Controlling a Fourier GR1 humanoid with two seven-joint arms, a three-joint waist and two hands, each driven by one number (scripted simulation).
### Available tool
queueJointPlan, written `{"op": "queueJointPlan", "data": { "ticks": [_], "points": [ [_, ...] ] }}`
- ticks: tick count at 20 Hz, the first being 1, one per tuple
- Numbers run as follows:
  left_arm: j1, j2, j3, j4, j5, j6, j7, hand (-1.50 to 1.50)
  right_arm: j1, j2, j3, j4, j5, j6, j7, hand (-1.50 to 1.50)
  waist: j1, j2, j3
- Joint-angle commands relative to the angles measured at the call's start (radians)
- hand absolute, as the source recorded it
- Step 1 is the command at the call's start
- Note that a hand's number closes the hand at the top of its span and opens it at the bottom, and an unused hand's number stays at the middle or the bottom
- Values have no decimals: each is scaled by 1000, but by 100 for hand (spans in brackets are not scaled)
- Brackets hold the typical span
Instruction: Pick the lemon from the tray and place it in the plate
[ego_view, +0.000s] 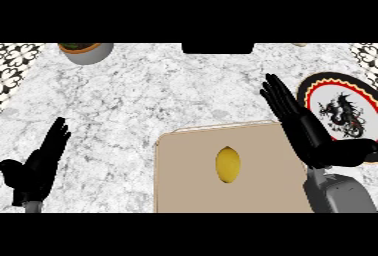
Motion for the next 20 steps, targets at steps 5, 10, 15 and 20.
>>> {"op": "queueJointPlan", "data": {
  "ticks": [5,10,15,20],
  "points": [
    [-40,-41,-36,-30,-82,112,143,0,144,150,-38,-125,-209,26,-92,150,-29,14,-1],
    [-29,-75,-48,-2,-52,101,149,0,76,-232,-74,-83,446,-144,-147,150,-78,7,-13],
    [-63,-103,-77,-11,-65,111,184,0,271,209,-25,-26,-19,-269,-354,-150,-48,22,11],
    [-63,-146,-120,-17,-119,151,202,0,370,160,89,158,97,-56,-744,-150,-13,18,-1]
  ]
}}
